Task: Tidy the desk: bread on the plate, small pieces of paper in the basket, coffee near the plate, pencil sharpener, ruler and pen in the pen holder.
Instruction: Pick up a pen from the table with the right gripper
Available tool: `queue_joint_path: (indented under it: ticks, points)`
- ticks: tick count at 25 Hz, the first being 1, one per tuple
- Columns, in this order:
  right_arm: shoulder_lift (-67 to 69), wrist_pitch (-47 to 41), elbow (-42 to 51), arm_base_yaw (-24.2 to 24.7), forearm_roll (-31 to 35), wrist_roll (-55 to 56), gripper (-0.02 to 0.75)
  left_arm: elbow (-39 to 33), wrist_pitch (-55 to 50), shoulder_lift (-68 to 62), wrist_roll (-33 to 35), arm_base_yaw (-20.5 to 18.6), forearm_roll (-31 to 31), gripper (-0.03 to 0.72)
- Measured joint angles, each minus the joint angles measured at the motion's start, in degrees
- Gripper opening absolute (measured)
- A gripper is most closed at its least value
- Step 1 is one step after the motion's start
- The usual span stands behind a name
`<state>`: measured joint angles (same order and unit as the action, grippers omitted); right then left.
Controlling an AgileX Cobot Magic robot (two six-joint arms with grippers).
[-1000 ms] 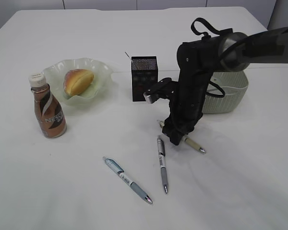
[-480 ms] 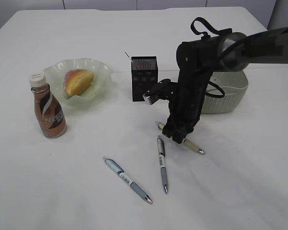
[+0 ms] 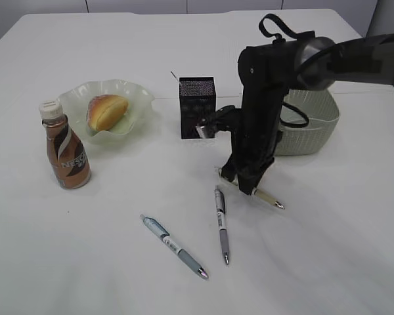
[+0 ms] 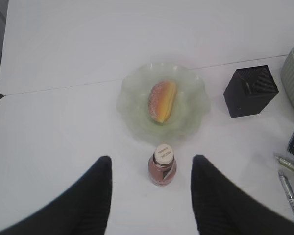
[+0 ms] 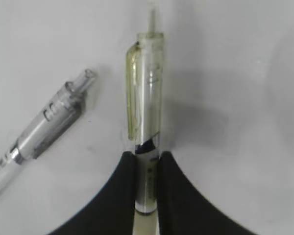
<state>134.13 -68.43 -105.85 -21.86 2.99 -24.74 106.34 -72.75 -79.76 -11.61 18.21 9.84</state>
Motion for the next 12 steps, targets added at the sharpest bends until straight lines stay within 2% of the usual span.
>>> queue_joint_path:
  ticks: [7, 12]
  points:
    - [0.0, -1.4, -7.8, 0.0, 0.5, 8.1, 0.078, 0.0, 0.0, 0.0, 0.0, 0.0, 0.0, 0.373]
    - [-0.2, -1.4, -9.1, 0.0, 2.7, 13.3, 0.078, 0.0, 0.0, 0.0, 0.0, 0.0, 0.0, 0.372]
